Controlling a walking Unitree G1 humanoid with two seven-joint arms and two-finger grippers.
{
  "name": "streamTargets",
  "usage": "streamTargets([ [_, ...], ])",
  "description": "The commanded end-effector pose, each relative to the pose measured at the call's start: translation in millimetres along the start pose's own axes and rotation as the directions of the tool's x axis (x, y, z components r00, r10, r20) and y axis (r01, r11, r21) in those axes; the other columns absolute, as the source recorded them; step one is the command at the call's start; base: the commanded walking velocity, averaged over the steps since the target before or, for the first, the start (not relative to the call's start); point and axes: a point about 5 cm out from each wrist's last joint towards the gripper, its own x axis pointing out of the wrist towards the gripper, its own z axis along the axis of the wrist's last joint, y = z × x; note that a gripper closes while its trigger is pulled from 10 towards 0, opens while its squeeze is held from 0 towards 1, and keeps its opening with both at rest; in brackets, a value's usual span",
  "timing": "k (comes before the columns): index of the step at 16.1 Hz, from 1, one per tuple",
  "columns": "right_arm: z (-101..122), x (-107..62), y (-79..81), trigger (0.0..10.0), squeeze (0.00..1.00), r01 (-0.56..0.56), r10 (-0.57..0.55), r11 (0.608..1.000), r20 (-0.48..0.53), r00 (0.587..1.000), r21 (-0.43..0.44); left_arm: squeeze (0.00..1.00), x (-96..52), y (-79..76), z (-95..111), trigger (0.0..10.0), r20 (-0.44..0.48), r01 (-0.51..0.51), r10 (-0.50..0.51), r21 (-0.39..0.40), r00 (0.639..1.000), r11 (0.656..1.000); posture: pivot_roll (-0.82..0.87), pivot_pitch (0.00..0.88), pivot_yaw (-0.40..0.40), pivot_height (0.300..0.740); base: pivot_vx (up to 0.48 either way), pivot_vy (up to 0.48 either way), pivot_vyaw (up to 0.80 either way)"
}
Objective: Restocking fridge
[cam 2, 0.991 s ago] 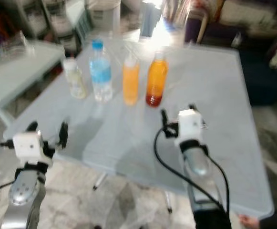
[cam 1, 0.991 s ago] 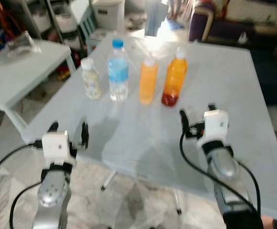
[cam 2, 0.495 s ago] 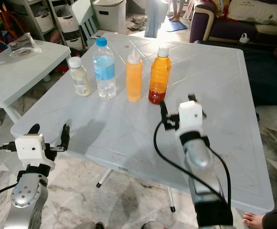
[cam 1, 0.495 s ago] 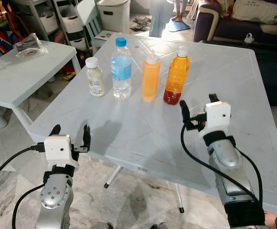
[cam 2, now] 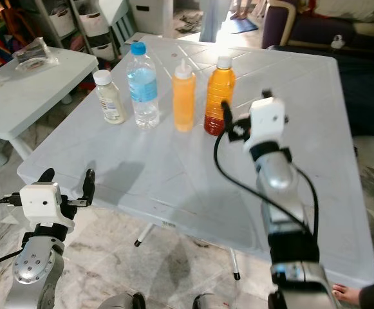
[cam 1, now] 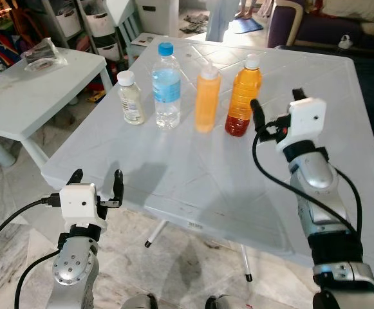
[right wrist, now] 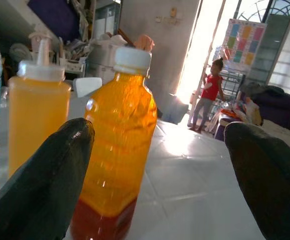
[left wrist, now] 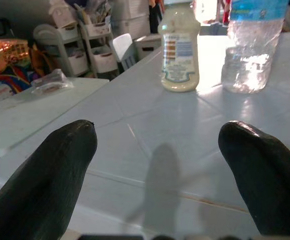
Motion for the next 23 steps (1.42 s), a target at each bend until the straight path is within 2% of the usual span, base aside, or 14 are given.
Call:
streamTargets([
  [1,5.6,7.7,-2.3,10.0,0.00,-0.022,0.022,1.000,0.022,1.000,-0.002,0.00,-1.5,3.5,3.2,10.0,-0.001,0.010,-0.010,0.019,1.000,1.000,-0.01,0.157,0.061,0.740,0.000,0.000,0.00],
  [8,33.1,45.7,0.9,10.0,0.00,-0.104,0.104,0.995,0.099,0.990,0.000,0.00,-10.4,1.1,7.7,10.0,-0.023,0.060,-0.059,0.042,0.998,0.997,0.04,0.170,0.078,0.740,0.000,0.000,0.00],
  [11,41.1,53.3,2.0,10.0,0.00,-0.125,0.124,0.992,0.123,0.985,0.005,0.00,-9.8,1.2,10.1,10.0,-0.024,0.060,-0.059,0.044,0.998,0.997,0.04,0.168,0.080,0.740,0.000,0.000,0.00],
  [13,47.5,65.1,4.9,10.0,0.00,-0.160,0.152,0.985,0.119,0.981,0.064,0.00,-8.8,0.8,11.6,10.0,-0.028,0.070,-0.068,0.048,0.997,0.996,0.04,0.170,0.086,0.740,0.000,0.000,0.00],
  [14,47.7,67.6,7.1,9.5,0.00,-0.187,0.178,0.980,0.113,0.977,0.074,0.00,-8.7,0.8,11.6,10.0,-0.030,0.072,-0.071,0.049,0.997,0.996,0.04,0.170,0.087,0.740,0.000,0.000,0.00],
  [15,47.6,68.5,8.1,9.5,0.00,-0.200,0.191,0.977,0.114,0.975,0.077,0.00,-8.6,0.8,11.6,10.0,-0.031,0.072,-0.071,0.049,0.997,0.996,0.04,0.170,0.087,0.740,0.000,0.000,0.00],
  [16,46.2,71.0,8.6,0.0,0.00,-0.211,0.203,0.975,0.097,0.974,0.071,0.00,-8.4,0.2,11.3,10.0,-0.033,0.076,-0.074,0.051,0.997,0.996,0.05,0.167,0.089,0.740,0.000,0.000,0.00],
  [20,44.0,80.0,5.9,0.0,0.00,-0.200,0.197,0.976,0.038,0.980,0.086,0.00,-7.3,-0.1,11.7,10.0,-0.034,0.074,-0.073,0.054,0.997,0.996,0.05,0.161,0.083,0.740,0.000,0.000,0.00],
  [21,42.9,80.0,4.8,0.7,0.00,-0.193,0.191,0.978,0.030,0.981,0.077,0.00,-7.2,-0.4,11.4,10.0,-0.035,0.073,-0.072,0.053,0.997,0.996,0.05,0.159,0.081,0.740,0.000,0.000,0.00],
  [22,41.1,80.6,4.2,0.0,0.00,-0.192,0.191,0.978,0.019,0.981,0.078,0.00,-6.9,-0.7,11.3,10.0,-0.035,0.072,-0.070,0.052,0.997,0.996,0.05,0.159,0.080,0.740,0.000,0.000,0.00],
  [23,40.4,81.0,3.7,0.0,0.00,-0.190,0.190,0.979,0.014,0.982,0.077,0.00,-6.7,-1.0,11.4,10.0,-0.035,0.071,-0.070,0.051,0.997,0.996,0.05,0.160,0.080,0.740,0.000,0.000,0.00],
])
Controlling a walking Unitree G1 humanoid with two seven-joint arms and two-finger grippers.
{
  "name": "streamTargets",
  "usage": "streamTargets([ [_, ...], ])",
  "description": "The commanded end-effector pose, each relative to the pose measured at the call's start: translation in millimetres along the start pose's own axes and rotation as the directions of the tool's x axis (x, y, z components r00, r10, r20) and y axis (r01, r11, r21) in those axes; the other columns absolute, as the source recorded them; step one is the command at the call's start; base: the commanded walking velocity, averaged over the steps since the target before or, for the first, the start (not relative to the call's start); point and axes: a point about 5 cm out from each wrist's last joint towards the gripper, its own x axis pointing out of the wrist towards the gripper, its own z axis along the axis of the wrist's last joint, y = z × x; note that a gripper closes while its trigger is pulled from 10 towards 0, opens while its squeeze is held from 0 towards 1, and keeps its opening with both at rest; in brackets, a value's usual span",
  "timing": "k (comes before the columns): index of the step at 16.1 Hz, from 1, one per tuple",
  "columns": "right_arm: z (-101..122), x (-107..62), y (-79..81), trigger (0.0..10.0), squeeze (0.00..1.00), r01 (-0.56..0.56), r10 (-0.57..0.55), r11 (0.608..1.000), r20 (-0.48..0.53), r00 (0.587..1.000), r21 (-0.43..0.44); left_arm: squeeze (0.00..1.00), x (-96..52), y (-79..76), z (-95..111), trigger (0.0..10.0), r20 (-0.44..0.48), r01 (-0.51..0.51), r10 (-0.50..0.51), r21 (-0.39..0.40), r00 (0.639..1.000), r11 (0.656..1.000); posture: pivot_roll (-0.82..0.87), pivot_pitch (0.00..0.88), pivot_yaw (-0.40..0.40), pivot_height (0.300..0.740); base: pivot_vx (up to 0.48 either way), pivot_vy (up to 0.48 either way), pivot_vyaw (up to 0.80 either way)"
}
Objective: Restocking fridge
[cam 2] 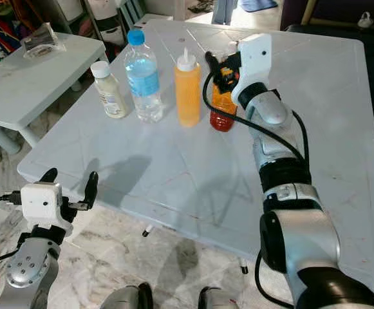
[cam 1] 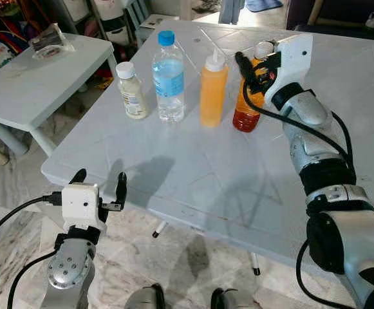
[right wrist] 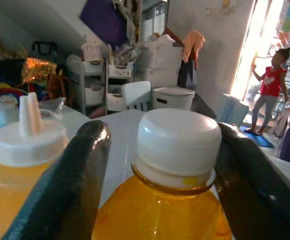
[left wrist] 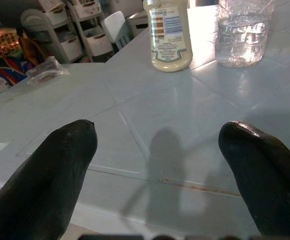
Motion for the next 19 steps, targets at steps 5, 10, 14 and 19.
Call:
streamTargets([
  [5,-2.0,3.0,-3.4,0.0,0.00,0.010,-0.010,1.000,-0.046,0.999,0.001,0.00,0.8,0.2,0.2,10.0,-0.007,0.011,-0.011,0.012,1.000,1.000,0.04,0.157,0.080,0.740,0.000,0.000,0.00],
  [10,-1.1,2.8,-5.9,0.0,0.00,0.044,-0.047,0.998,-0.060,0.997,-0.045,0.00,1.8,-1.9,-0.8,10.0,-0.011,0.017,-0.017,0.010,1.000,1.000,0.04,0.160,0.078,0.740,0.000,0.000,0.00],
  [14,-4.4,-15.0,-7.9,0.0,0.00,0.123,-0.129,0.988,-0.062,0.990,-0.095,0.00,3.1,2.8,-11.8,10.0,-0.092,-0.074,0.074,0.007,0.993,0.997,0.03,0.151,0.076,0.740,0.000,0.000,0.00],
  [19,-12.0,-47.1,24.0,6.5,0.00,0.169,-0.169,0.986,-0.045,0.985,-0.001,0.00,14.4,11.0,-8.2,10.0,-0.079,-0.110,0.112,0.029,0.991,0.993,0.00,0.148,0.074,0.740,0.000,0.000,0.00],
])
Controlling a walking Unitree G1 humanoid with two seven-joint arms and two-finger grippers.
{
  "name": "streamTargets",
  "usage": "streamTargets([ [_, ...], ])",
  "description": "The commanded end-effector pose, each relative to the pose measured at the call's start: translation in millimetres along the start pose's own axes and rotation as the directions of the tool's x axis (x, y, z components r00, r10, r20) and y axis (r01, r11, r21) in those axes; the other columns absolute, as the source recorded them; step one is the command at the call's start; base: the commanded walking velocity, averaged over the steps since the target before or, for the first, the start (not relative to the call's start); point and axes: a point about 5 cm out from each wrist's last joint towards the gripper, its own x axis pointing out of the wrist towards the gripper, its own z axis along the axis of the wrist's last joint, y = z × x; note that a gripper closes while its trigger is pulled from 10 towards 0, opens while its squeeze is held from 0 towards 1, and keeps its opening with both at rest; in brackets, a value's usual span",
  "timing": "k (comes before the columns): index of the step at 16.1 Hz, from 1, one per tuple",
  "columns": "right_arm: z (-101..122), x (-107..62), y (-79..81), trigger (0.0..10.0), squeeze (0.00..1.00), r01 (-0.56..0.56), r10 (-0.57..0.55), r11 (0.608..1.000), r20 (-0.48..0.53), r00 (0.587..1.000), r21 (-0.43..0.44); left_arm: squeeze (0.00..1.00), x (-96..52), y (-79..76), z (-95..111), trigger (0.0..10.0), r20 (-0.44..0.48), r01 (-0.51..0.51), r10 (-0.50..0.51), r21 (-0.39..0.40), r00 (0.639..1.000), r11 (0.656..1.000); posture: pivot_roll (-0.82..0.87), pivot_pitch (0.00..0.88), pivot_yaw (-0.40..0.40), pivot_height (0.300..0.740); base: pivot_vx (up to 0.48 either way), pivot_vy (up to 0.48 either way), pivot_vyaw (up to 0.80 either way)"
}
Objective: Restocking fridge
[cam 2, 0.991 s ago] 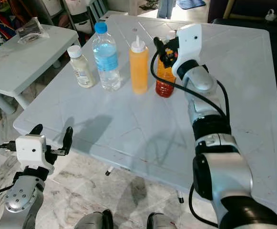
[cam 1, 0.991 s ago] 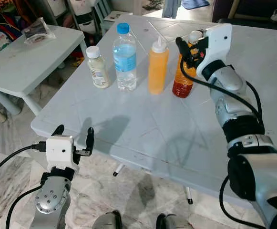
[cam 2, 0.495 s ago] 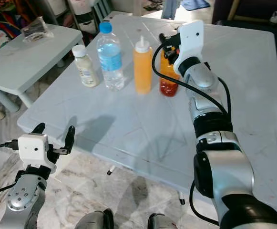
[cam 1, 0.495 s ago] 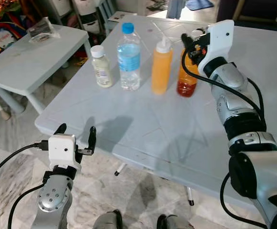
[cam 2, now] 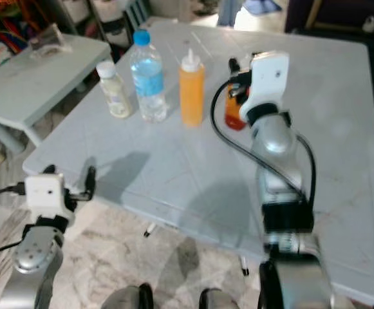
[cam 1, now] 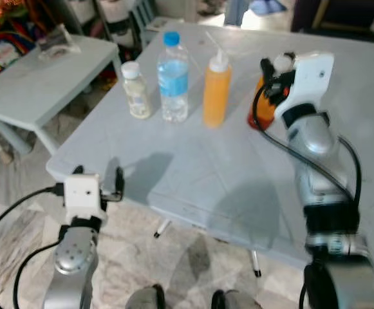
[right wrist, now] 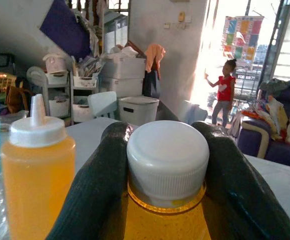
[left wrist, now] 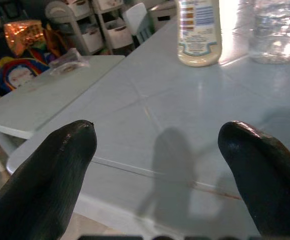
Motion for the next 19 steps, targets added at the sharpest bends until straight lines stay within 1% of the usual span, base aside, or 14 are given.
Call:
streamTargets([
  [1,-12.5,-16.1,25.2,10.0,0.00,-0.042,0.048,0.996,-0.067,0.997,0.081,0.00,-1.6,6.5,-8.8,10.0,-0.051,-0.038,0.039,0.014,0.998,0.999,-0.01,0.156,0.075,0.740,0.000,0.000,0.00],
  [2,-10.9,-20.3,30.0,10.0,0.00,-0.050,0.056,0.994,-0.061,0.997,0.100,0.00,-1.9,5.5,-8.9,10.0,-0.054,-0.037,0.038,0.012,0.998,0.999,-0.01,0.155,0.074,0.740,0.000,0.000,0.00],
  [3,-9.6,-34.0,47.7,10.0,0.00,-0.106,0.112,0.987,-0.042,0.993,0.123,0.00,-4.4,0.8,-11.5,10.0,-0.065,-0.025,0.025,-0.001,0.998,1.000,-0.01,0.146,0.072,0.740,0.000,0.000,0.00],
  [4,-10.9,-40.5,52.7,10.0,0.00,-0.120,0.127,0.984,-0.046,0.991,0.133,0.00,-6.6,-1.9,-13.7,10.0,-0.073,-0.020,0.020,-0.004,0.997,1.000,-0.01,0.136,0.067,0.740,0.000,0.000,0.00],
  [6,-18.1,-48.9,56.8,10.0,0.00,-0.124,0.137,0.980,-0.076,0.988,0.157,0.00,-9.3,-5.1,-17.6,10.0,-0.088,-0.021,0.020,-0.015,0.996,1.000,-0.02,0.126,0.061,0.740,0.000,0.000,0.00],
  [8,-20.2,-53.2,58.1,10.0,0.00,-0.148,0.160,0.980,-0.084,0.983,0.130,0.00,-8.5,-6.3,-18.1,10.0,-0.088,-0.026,0.024,-0.021,0.996,0.999,-0.02,0.118,0.054,0.740,0.000,0.255,0.00],
  [10,-23.8,-55.4,57.9,10.0,0.00,-0.146,0.164,0.977,-0.108,0.981,0.154,0.00,-7.0,-6.2,-18.3,10.0,-0.087,-0.030,0.028,-0.024,0.996,0.999,-0.02,0.113,0.047,0.740,0.000,0.261,0.00],
  [13,-29.3,-57.7,56.0,10.0,0.00,-0.152,0.170,0.977,-0.125,0.977,0.148,0.00,-6.3,-5.9,-18.9,10.0,-0.086,-0.039,0.037,-0.025,0.996,0.999,-0.02,0.106,0.039,0.740,0.000,0.284,0.00],
  [17,-29.7,-56.8,55.9,10.0,0.00,-0.159,0.175,0.978,-0.119,0.977,0.135,0.00,-4.1,-8.1,-18.4,10.0,-0.078,-0.035,0.033,-0.032,0.996,0.999,-0.02,0.098,0.037,0.740,0.000,0.330,0.00],
  [19,-27.4,-56.7,58.6,10.0,0.00,-0.190,0.203,0.974,-0.102,0.974,0.126,0.00,-2.7,-9.0,-18.1,10.0,-0.072,-0.036,0.033,-0.034,0.997,0.999,-0.03,0.095,0.034,0.740,0.000,0.336,0.00],
])
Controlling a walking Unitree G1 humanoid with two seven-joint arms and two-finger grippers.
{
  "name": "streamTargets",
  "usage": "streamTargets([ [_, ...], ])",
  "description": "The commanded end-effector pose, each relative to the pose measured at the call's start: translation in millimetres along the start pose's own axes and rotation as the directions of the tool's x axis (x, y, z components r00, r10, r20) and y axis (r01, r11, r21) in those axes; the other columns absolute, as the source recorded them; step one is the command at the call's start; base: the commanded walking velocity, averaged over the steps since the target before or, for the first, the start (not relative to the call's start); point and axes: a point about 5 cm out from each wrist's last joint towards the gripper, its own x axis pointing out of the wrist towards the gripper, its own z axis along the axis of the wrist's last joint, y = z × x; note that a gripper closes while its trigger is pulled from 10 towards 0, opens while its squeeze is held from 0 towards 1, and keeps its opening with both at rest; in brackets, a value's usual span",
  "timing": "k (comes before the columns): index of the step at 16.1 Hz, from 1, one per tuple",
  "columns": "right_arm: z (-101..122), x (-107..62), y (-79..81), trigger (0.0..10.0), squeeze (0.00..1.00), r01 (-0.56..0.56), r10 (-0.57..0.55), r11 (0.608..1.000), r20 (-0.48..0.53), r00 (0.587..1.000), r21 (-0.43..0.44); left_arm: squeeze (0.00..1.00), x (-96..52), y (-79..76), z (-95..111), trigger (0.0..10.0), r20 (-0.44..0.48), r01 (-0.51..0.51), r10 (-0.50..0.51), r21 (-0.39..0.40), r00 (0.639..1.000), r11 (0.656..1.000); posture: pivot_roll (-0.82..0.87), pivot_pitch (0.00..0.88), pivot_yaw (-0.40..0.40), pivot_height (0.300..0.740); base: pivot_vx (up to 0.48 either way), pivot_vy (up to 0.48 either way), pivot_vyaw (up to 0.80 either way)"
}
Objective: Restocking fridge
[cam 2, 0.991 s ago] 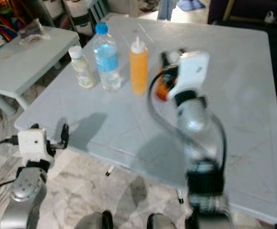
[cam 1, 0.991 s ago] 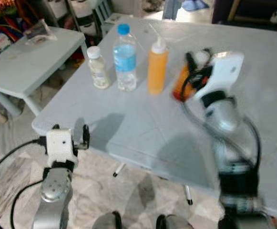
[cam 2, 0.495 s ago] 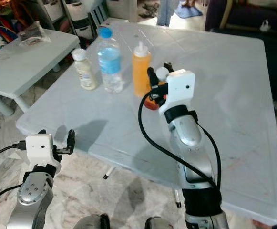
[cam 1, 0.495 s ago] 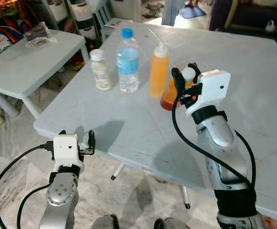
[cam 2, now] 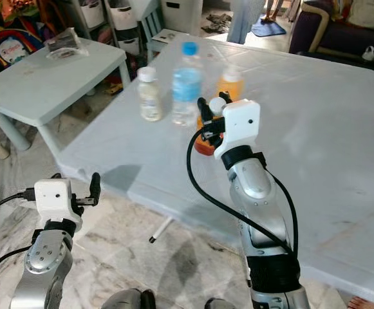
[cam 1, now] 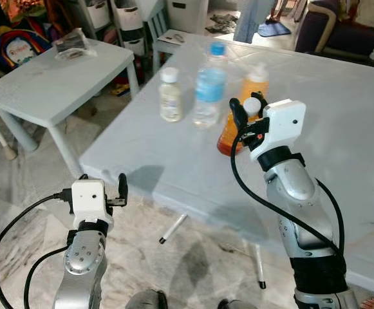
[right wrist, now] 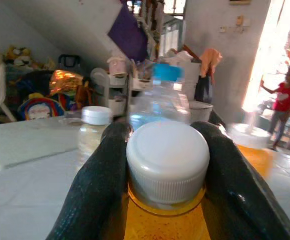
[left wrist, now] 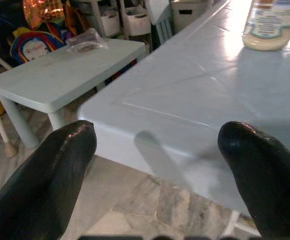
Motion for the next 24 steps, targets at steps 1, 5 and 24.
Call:
streamTargets([
  [1,-15.9,-3.8,9.2,10.0,0.00,-0.047,0.048,0.999,-0.075,0.996,0.023,0.00,-0.2,2.3,-2.5,10.0,-0.008,-0.013,0.013,0.004,1.000,1.000,-0.03,0.096,0.034,0.740,0.000,0.334,0.79],
  [5,-17.3,-4.5,12.8,10.0,0.00,-0.077,0.079,0.997,-0.075,0.994,0.031,0.00,-1.7,1.4,-4.1,10.0,-0.011,-0.014,0.014,0.002,1.000,1.000,-0.02,0.098,0.029,0.740,0.000,0.308,0.79],
  [24,-31.4,-9.9,17.2,10.0,0.00,-0.237,0.245,0.967,-0.086,0.966,0.094,0.00,0.0,26.4,-12.0,10.0,0.012,-0.137,0.137,0.088,0.991,0.987,-0.02,0.080,0.045,0.740,0.000,0.028,0.79],
])
